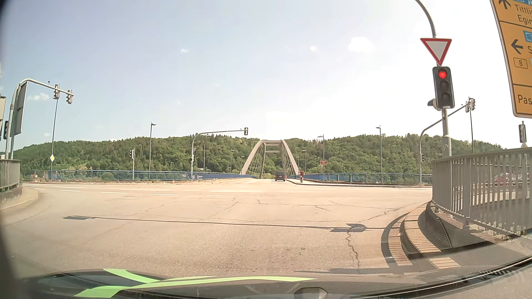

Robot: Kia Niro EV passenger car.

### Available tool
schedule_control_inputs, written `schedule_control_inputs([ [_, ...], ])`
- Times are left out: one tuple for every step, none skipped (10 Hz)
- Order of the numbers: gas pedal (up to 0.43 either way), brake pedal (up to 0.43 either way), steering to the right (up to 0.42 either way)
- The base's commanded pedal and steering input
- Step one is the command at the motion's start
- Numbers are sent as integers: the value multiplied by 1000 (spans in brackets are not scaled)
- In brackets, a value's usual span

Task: Follow the waypoints while adhering to traffic rules and regulations

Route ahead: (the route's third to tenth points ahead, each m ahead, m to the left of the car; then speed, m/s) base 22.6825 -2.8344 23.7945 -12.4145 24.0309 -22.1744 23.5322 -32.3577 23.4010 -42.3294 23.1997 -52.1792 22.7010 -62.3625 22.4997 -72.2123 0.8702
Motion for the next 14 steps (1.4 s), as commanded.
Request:
schedule_control_inputs([
  [0,0,39],
  [0,0,39],
  [0,24,38],
  [0,37,39],
  [0,43,39],
  [0,43,39],
  [0,43,39],
  [0,43,39],
  [0,55,38],
  [0,67,39],
  [0,73,38],
  [0,79,38],
  [0,73,38],
  [0,79,38],
])
